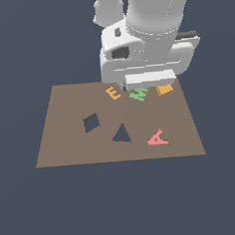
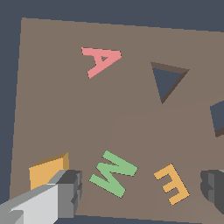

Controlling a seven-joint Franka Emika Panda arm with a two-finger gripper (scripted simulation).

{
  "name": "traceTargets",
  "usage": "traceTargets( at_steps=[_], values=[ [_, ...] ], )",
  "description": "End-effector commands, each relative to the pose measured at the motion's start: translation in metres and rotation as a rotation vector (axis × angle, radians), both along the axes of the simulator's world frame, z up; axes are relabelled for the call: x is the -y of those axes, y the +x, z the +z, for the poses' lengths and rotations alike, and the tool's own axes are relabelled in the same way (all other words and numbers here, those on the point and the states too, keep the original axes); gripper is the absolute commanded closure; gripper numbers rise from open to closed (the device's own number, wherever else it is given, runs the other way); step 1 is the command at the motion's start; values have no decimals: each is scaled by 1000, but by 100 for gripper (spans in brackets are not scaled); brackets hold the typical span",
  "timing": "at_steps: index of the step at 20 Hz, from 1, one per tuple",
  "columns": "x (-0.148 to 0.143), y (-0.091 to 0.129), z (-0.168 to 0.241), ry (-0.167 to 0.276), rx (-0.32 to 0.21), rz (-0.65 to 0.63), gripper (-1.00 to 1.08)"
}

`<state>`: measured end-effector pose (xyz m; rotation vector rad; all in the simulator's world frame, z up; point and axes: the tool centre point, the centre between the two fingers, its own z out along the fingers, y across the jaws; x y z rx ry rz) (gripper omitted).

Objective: Insert a designated object into the corresponding slot on a board.

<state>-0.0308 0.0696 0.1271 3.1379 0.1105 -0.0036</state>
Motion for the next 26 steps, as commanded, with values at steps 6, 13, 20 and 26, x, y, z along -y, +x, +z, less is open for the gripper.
traceTargets(
  at_steps=[6, 13, 20, 26],
  values=[
    [-65, -35, -47, 3, 1, 51, -92],
    [-100, -54, -73, 3, 2, 78, -92],
    [-106, -56, -77, 2, 1, 83, -92],
    [-106, -56, -89, 2, 2, 82, -92]
  ],
)
